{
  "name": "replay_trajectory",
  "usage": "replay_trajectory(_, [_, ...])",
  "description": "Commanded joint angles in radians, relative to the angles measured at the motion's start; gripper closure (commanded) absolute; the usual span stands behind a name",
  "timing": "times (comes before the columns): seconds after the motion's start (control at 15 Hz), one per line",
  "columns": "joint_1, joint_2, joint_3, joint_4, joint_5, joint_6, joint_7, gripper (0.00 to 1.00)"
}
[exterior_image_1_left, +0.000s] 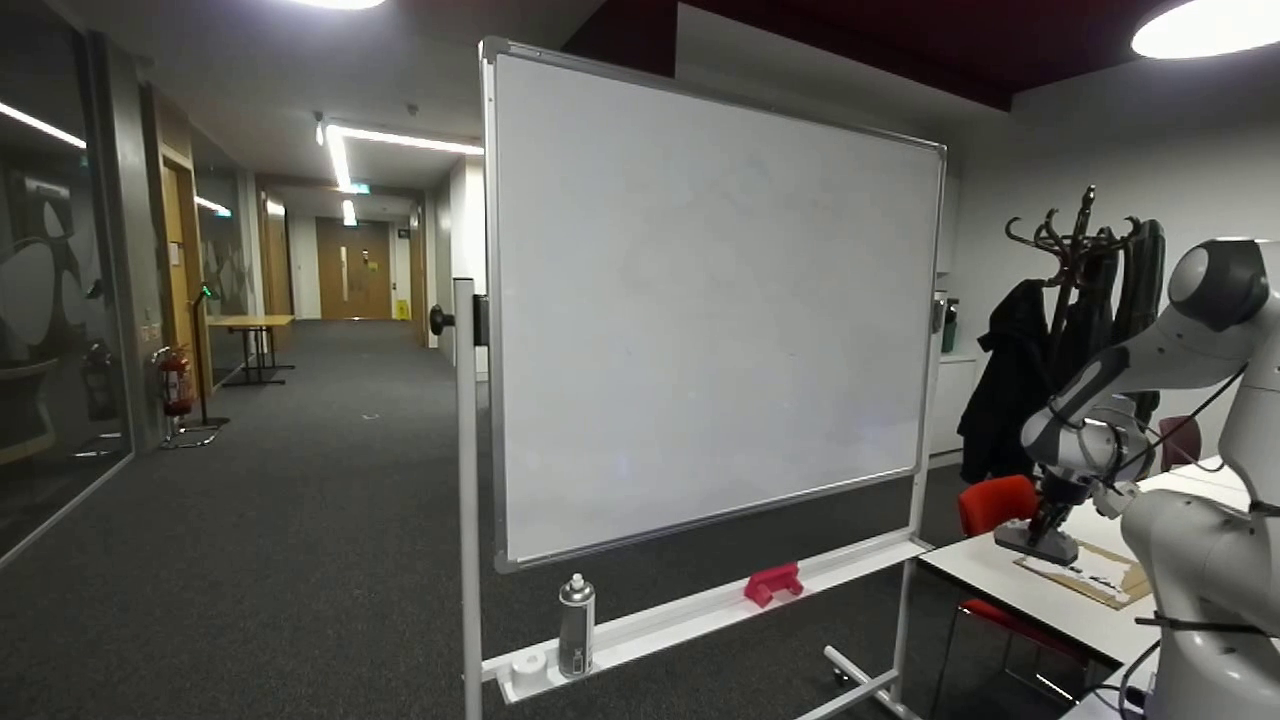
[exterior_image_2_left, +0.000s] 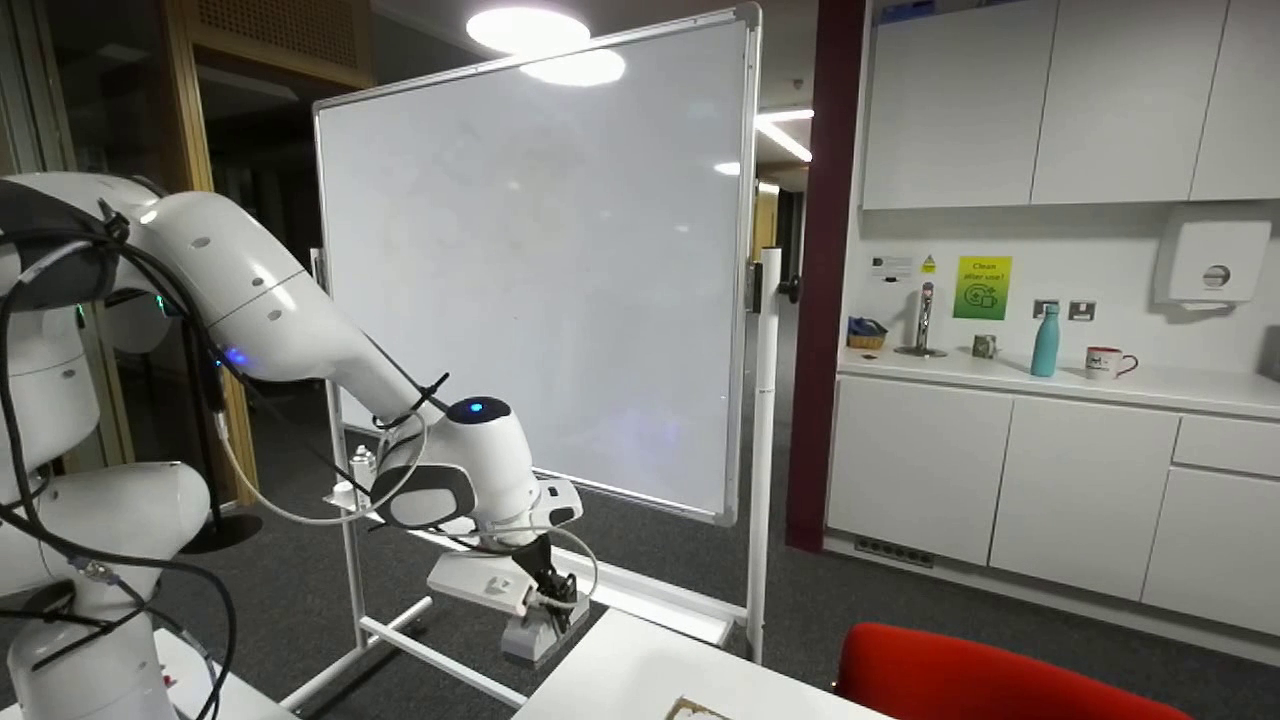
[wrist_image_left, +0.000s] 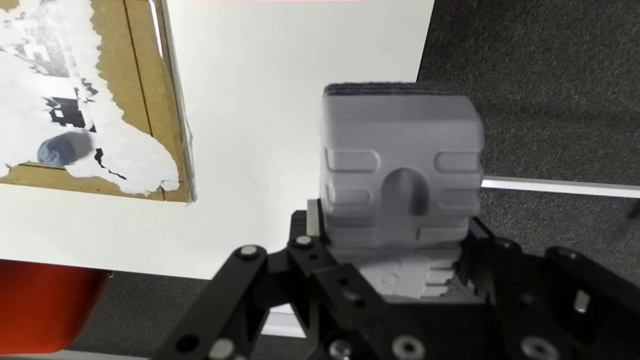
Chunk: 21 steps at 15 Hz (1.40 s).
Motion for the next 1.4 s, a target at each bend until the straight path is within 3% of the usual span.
replay_trajectory(0.0, [0.165, -0.072, -0.186, 0.059, -0.185, 0.000, 0.125, 0.65])
replay_trajectory(0.13, [0.274, -0.118, -0.309, 0.112, -0.316, -0.036, 0.230, 0.65])
replay_trajectory(0.2, [0.184, -0.060, -0.212, 0.048, -0.227, -0.007, 0.156, 0.40])
replay_trajectory(0.33, [0.246, -0.100, -0.284, 0.077, -0.285, -0.012, 0.202, 0.40])
replay_trajectory(0.53, [0.255, -0.122, -0.296, 0.090, -0.290, -0.013, 0.203, 0.40])
replay_trajectory(0.6, [0.247, -0.132, -0.284, 0.091, -0.281, 0.002, 0.190, 0.65])
replay_trajectory(1.33, [0.329, -0.220, -0.328, 0.108, -0.298, 0.097, 0.286, 0.65])
